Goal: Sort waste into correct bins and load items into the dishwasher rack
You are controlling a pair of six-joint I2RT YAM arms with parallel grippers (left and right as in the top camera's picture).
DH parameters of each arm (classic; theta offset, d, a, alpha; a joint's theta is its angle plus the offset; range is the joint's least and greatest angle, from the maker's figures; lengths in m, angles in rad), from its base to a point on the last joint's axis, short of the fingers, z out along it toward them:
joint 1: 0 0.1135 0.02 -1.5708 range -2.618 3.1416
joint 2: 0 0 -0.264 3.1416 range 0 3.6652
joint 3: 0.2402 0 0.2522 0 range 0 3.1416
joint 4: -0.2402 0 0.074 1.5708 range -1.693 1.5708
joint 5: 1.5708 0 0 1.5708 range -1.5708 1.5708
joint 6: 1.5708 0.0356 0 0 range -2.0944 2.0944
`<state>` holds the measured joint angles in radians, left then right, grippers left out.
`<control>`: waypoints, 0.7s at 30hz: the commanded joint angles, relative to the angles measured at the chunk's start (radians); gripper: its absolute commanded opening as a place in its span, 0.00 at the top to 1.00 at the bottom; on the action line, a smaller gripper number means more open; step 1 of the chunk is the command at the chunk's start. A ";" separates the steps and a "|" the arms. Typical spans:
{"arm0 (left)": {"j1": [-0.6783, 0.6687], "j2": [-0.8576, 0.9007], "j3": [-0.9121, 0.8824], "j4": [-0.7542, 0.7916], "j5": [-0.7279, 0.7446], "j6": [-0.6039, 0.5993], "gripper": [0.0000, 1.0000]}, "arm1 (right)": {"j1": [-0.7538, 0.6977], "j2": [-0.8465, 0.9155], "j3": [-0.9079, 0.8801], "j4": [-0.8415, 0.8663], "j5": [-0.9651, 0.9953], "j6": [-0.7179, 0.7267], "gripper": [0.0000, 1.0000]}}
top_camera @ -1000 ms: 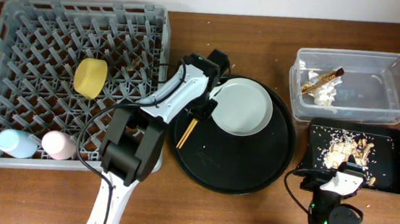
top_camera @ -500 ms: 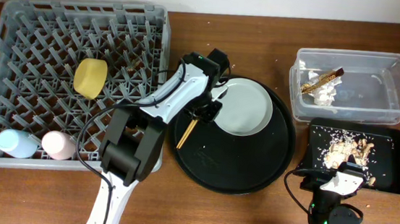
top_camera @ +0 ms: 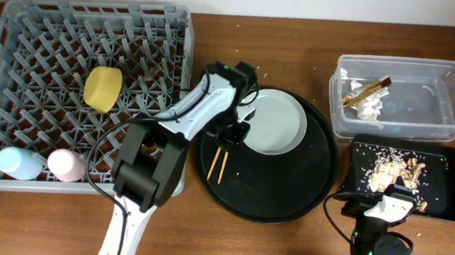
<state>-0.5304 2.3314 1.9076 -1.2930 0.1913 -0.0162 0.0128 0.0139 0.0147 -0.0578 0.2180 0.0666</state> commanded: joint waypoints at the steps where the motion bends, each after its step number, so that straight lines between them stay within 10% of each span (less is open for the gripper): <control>1: 0.009 -0.006 0.229 -0.128 0.030 -0.025 0.97 | -0.005 -0.008 -0.009 -0.002 -0.002 -0.007 0.02; 7: 0.063 -0.004 0.518 -0.320 -0.084 -0.179 0.95 | -0.005 -0.008 -0.009 -0.002 -0.002 -0.007 0.02; 13: -0.032 0.000 0.104 -0.046 -0.319 -0.394 0.70 | -0.005 -0.008 -0.009 -0.002 -0.002 -0.007 0.02; 21: -0.032 0.004 -0.092 0.163 -0.297 -0.397 0.71 | -0.005 -0.008 -0.009 -0.002 -0.002 -0.007 0.02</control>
<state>-0.5671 2.3173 1.8465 -1.1561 -0.0952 -0.4068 0.0128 0.0120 0.0147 -0.0578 0.2180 0.0658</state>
